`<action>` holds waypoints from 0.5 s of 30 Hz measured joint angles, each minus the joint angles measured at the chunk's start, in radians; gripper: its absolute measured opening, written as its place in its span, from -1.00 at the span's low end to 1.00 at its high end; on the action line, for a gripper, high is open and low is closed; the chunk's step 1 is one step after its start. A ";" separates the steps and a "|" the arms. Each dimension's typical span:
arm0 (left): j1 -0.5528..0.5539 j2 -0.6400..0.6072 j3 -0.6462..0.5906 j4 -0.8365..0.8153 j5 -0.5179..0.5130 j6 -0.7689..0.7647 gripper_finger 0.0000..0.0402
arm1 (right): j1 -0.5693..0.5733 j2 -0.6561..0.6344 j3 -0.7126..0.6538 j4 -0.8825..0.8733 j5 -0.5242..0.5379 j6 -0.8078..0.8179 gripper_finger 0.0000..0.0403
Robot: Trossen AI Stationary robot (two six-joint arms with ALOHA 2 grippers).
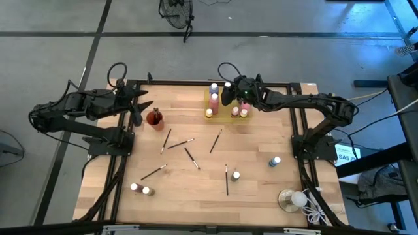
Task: Pick & Place Paint Supplies
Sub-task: Put the small dark blue paint bottle into the yellow bin
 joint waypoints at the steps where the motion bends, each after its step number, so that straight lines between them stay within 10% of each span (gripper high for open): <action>1: 0.000 0.000 0.000 0.000 -0.001 0.000 0.06 | 0.004 0.000 0.000 0.006 0.011 -0.002 -0.46; 15: 0.000 0.000 0.000 0.000 -0.006 -0.002 0.06 | 0.056 -0.039 0.159 -0.219 -0.055 -0.163 -0.46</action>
